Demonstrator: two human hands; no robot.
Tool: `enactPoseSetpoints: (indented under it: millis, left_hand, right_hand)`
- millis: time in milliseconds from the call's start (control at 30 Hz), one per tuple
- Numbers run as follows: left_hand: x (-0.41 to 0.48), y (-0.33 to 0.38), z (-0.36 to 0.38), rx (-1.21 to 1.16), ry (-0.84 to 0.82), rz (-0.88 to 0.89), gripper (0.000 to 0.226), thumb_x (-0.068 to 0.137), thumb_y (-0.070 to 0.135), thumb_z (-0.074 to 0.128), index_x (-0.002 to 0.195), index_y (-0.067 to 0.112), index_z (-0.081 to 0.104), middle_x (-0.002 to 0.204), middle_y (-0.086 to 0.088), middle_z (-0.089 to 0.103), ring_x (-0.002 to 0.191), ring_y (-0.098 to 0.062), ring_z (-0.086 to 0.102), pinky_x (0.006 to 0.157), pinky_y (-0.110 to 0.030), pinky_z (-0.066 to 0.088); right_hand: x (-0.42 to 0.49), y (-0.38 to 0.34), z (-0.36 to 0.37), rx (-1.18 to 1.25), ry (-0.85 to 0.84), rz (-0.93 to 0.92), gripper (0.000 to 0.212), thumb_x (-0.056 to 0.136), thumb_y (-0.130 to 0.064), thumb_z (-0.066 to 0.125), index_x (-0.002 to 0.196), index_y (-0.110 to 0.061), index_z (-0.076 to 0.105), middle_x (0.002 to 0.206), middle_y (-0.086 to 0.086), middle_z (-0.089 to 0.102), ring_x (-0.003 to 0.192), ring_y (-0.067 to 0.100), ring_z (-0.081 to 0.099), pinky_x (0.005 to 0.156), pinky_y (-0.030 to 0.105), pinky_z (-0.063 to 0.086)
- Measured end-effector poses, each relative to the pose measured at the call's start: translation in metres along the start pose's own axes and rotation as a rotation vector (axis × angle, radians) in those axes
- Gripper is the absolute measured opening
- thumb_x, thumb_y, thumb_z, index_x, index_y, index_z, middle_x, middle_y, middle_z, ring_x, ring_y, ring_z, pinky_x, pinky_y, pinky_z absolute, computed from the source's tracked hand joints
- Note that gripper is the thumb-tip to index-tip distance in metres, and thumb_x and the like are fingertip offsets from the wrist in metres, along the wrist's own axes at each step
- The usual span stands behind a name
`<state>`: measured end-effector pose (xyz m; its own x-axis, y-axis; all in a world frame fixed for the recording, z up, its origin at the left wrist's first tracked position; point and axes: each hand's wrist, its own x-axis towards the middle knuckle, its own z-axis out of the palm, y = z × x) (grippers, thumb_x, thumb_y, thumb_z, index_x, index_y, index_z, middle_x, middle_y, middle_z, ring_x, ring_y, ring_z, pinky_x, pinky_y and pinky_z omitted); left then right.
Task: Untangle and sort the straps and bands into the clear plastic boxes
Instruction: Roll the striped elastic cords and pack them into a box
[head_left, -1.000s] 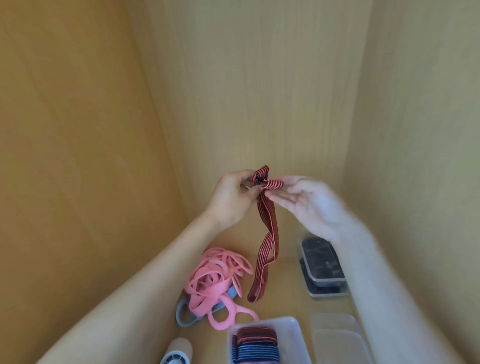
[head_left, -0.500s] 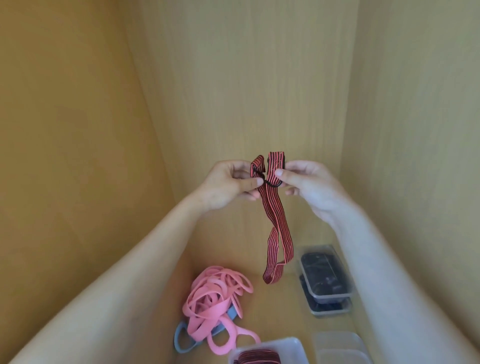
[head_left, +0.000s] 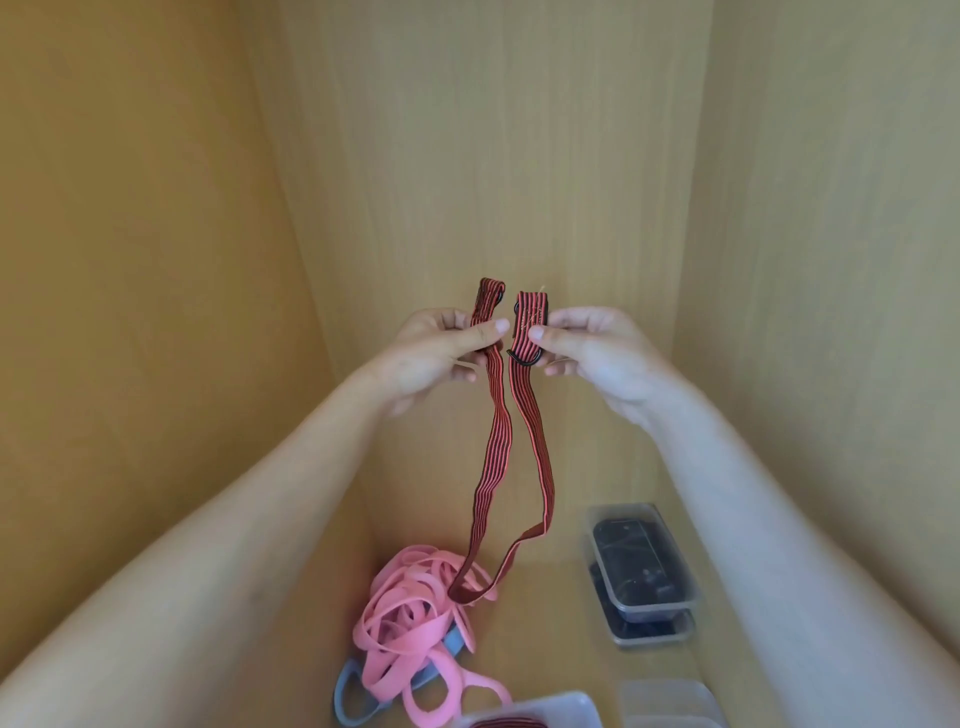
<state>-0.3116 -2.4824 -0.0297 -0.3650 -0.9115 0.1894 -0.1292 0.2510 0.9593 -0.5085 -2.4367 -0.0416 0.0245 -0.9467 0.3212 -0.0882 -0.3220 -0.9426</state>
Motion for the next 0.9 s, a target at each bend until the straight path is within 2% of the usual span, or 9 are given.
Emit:
enactPoseSetpoints:
  millis: [67, 167, 333, 433, 533, 600, 700, 800, 900]
  left_hand:
    - [0.0, -0.001, 0.001, 0.009, -0.002, 0.017, 0.038, 0.08, 0.04, 0.082, 0.095, 0.011, 0.064, 0.092, -0.005, 0.069, 0.066, -0.01, 0.057, 0.061, -0.025, 0.045]
    - [-0.001, -0.004, 0.003, 0.022, 0.045, 0.049, 0.022, 0.094, 0.03, 0.069, 0.099, 0.009, 0.062, 0.085, -0.005, 0.072, 0.057, -0.009, 0.051, 0.053, -0.023, 0.038]
    - [-0.002, -0.009, 0.009, -0.009, 0.084, 0.045, 0.014, 0.094, 0.016, 0.068, 0.098, 0.007, 0.059, 0.079, -0.012, 0.07, 0.053, -0.014, 0.042, 0.044, -0.022, 0.032]
    - [0.0, -0.012, 0.014, -0.04, 0.036, 0.054, 0.026, 0.093, 0.026, 0.071, 0.1, 0.002, 0.064, 0.077, -0.01, 0.064, 0.052, -0.013, 0.043, 0.047, -0.023, 0.038]
    - [0.0, -0.011, 0.016, -0.133, -0.047, 0.027, 0.04, 0.092, 0.032, 0.07, 0.113, -0.002, 0.063, 0.089, -0.012, 0.062, 0.055, -0.011, 0.045, 0.052, -0.022, 0.044]
    - [0.0, -0.008, 0.018, -0.176, -0.087, 0.015, 0.029, 0.099, 0.026, 0.063, 0.114, 0.001, 0.062, 0.096, -0.013, 0.062, 0.058, -0.01, 0.046, 0.054, -0.021, 0.046]
    - [0.0, -0.004, 0.02, -0.183, -0.123, 0.01, 0.018, 0.102, 0.022, 0.056, 0.111, 0.008, 0.061, 0.092, -0.01, 0.062, 0.059, -0.011, 0.049, 0.057, -0.022, 0.048]
    - [0.0, -0.002, 0.02, -0.18, -0.17, 0.007, 0.021, 0.101, 0.025, 0.052, 0.114, 0.009, 0.058, 0.088, -0.006, 0.064, 0.063, -0.013, 0.052, 0.062, -0.026, 0.048]
    - [0.001, -0.001, 0.021, -0.108, -0.166, 0.039, 0.032, 0.096, 0.025, 0.052, 0.122, 0.007, 0.058, 0.1, -0.011, 0.068, 0.074, -0.016, 0.058, 0.067, -0.028, 0.048]
  right_hand:
    - [0.0, 0.001, 0.002, -0.012, -0.012, -0.014, 0.015, 0.094, -0.01, 0.068, 0.08, -0.013, 0.071, 0.074, -0.003, 0.071, 0.073, 0.015, 0.063, 0.077, 0.031, 0.053]
    - [-0.002, 0.002, 0.002, -0.011, -0.012, -0.033, 0.012, 0.094, -0.009, 0.068, 0.083, -0.01, 0.072, 0.08, 0.004, 0.072, 0.074, 0.014, 0.063, 0.076, 0.029, 0.054]
    - [-0.005, 0.003, 0.003, 0.03, 0.016, -0.049, 0.012, 0.094, -0.006, 0.067, 0.083, -0.008, 0.069, 0.074, 0.0, 0.069, 0.067, 0.011, 0.063, 0.074, 0.027, 0.055]
    - [-0.006, 0.003, 0.005, 0.046, 0.007, -0.07, 0.007, 0.094, -0.004, 0.066, 0.09, -0.008, 0.071, 0.079, 0.0, 0.074, 0.068, 0.01, 0.064, 0.071, 0.025, 0.054]
    - [-0.005, 0.003, 0.006, 0.051, 0.023, -0.077, 0.008, 0.094, -0.004, 0.066, 0.1, -0.005, 0.071, 0.087, 0.009, 0.074, 0.068, 0.011, 0.065, 0.07, 0.026, 0.055]
    - [-0.004, 0.003, 0.007, 0.046, 0.042, -0.082, 0.01, 0.093, -0.004, 0.067, 0.102, -0.005, 0.071, 0.086, 0.01, 0.073, 0.067, 0.011, 0.065, 0.069, 0.025, 0.055]
    - [-0.002, 0.004, 0.007, 0.067, 0.086, -0.081, 0.014, 0.092, -0.003, 0.069, 0.106, -0.004, 0.068, 0.082, 0.009, 0.072, 0.066, 0.015, 0.063, 0.067, 0.026, 0.054]
    - [-0.001, 0.004, 0.007, 0.063, 0.143, -0.084, 0.019, 0.09, -0.003, 0.071, 0.108, -0.005, 0.067, 0.082, 0.007, 0.07, 0.064, 0.014, 0.061, 0.064, 0.024, 0.053]
    - [-0.002, 0.004, 0.006, 0.019, 0.181, -0.1, 0.018, 0.09, -0.004, 0.071, 0.106, -0.012, 0.069, 0.089, 0.006, 0.066, 0.062, 0.011, 0.059, 0.063, 0.021, 0.052]
